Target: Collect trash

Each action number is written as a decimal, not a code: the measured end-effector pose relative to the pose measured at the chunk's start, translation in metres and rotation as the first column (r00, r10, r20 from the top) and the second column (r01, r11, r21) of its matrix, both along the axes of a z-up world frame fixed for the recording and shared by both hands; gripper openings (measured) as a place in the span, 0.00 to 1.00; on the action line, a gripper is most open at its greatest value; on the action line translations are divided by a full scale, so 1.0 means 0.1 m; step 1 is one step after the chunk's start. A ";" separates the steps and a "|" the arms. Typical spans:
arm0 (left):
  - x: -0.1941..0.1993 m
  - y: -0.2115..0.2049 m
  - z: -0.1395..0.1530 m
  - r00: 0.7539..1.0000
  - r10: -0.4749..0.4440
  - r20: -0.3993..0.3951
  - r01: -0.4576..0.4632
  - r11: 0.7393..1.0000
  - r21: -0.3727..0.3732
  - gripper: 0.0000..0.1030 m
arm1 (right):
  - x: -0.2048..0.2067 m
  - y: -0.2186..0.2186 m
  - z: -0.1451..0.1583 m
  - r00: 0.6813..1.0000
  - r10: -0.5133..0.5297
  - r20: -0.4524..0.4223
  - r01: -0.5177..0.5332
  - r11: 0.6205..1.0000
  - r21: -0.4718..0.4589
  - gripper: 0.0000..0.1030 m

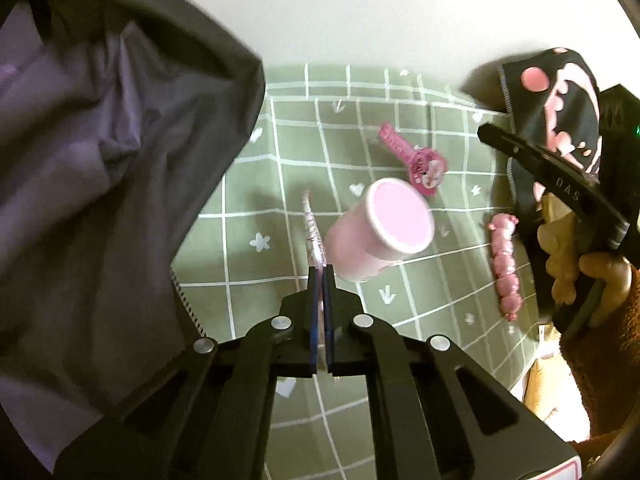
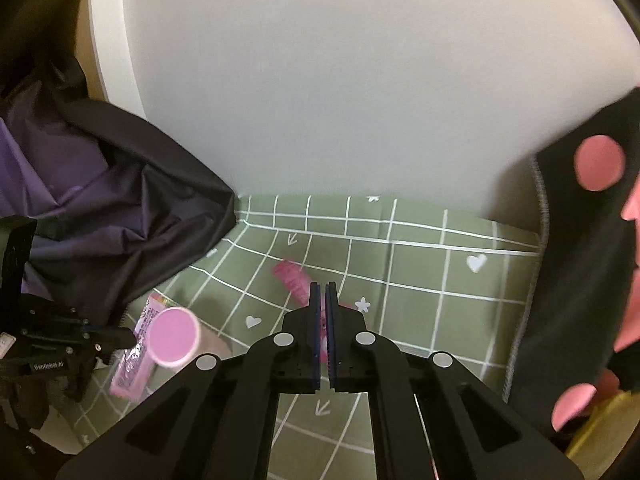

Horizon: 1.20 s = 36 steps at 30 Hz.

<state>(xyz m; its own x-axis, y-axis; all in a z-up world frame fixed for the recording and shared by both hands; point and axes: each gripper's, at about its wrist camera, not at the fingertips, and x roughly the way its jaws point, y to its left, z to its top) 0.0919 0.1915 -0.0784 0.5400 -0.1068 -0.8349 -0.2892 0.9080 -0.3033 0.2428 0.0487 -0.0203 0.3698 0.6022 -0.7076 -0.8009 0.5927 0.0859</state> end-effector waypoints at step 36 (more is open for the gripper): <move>0.17 0.06 0.90 0.981 -0.031 0.191 0.028 0.999 0.019 0.02 | 0.05 -0.10 -0.14 0.994 -0.108 0.021 0.109 0.992 -0.059 0.13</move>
